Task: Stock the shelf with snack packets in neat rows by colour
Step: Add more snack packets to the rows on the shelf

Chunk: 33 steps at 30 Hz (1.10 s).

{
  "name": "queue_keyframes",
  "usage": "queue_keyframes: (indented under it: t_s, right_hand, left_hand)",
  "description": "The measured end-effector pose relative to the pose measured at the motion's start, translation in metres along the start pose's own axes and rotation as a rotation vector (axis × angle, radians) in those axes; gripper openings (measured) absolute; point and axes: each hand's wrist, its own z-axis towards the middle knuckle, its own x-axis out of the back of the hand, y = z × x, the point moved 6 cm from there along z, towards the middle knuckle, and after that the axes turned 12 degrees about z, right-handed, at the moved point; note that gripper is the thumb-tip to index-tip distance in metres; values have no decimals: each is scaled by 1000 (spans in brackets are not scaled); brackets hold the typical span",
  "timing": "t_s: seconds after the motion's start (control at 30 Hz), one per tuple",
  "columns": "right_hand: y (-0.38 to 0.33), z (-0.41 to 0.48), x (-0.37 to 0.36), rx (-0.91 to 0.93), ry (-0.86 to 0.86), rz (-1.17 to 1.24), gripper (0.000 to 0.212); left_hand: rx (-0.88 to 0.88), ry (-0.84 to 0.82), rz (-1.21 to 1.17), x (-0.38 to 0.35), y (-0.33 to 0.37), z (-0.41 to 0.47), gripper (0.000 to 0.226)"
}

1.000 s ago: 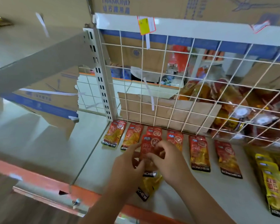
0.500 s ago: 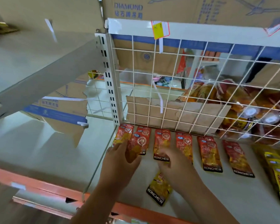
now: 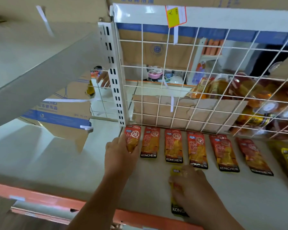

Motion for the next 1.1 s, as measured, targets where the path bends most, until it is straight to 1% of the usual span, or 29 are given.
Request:
queue_keyframes:
  t_s: [0.07, 0.13, 0.23, 0.33, 0.43, 0.57, 0.7, 1.1]
  right_hand:
    - [-1, -2, -1, 22, 17, 10, 36]
    - [-2, -4, -4, 30, 22, 7, 38]
    - [-1, -7, -5, 20, 41, 9, 52]
    - [0, -8, -2, -29, 75, 44, 67]
    - [-1, -7, -1, -46, 87, 32, 73]
    - [1, -6, -2, -61, 84, 21, 73]
    - [1, -5, -3, -49, 92, 31, 65]
    - [2, -6, -3, -26, 102, 35, 60]
  left_hand:
    - [31, 10, 4, -2, 0, -3, 68]
    - [52, 2, 18, -6, -3, -6, 67]
    - [48, -25, 41, -12, -5, -6, 68]
    - [44, -13, 59, -13, -6, -5, 69]
    - [34, -8, 73, -15, -6, -6, 69]
    - [34, 22, 98, -14, -6, -6, 69]
    - [22, 46, 125, -14, -6, -6, 67]
    - [37, 38, 111, -12, -5, -7, 64]
